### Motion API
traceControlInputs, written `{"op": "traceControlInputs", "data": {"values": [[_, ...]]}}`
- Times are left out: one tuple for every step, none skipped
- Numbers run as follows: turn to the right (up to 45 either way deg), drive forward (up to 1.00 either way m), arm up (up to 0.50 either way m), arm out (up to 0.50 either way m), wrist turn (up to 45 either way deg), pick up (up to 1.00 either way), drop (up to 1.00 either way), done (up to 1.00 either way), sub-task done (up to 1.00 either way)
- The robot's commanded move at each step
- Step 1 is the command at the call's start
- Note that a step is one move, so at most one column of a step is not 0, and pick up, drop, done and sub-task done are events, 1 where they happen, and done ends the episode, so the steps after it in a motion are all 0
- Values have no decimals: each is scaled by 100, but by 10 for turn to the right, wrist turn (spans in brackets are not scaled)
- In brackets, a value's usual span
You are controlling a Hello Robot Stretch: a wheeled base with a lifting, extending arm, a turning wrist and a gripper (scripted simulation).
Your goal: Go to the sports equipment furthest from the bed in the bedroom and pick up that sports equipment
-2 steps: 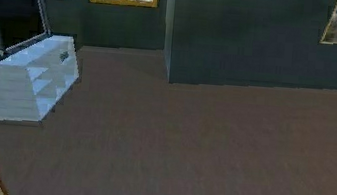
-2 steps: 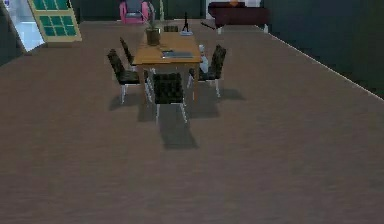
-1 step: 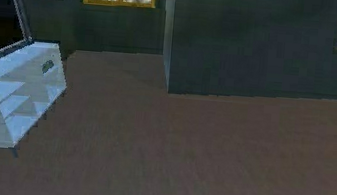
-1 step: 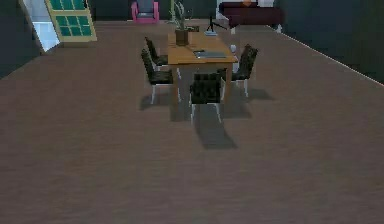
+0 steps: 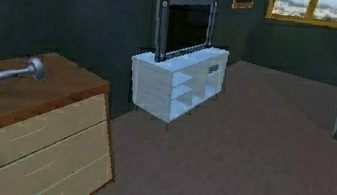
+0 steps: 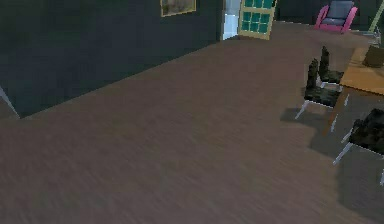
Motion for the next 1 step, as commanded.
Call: {"op": "traceControlInputs", "data": {"values": [[0, 30, 0, 0, 0, 0, 0, 0, 0]]}}
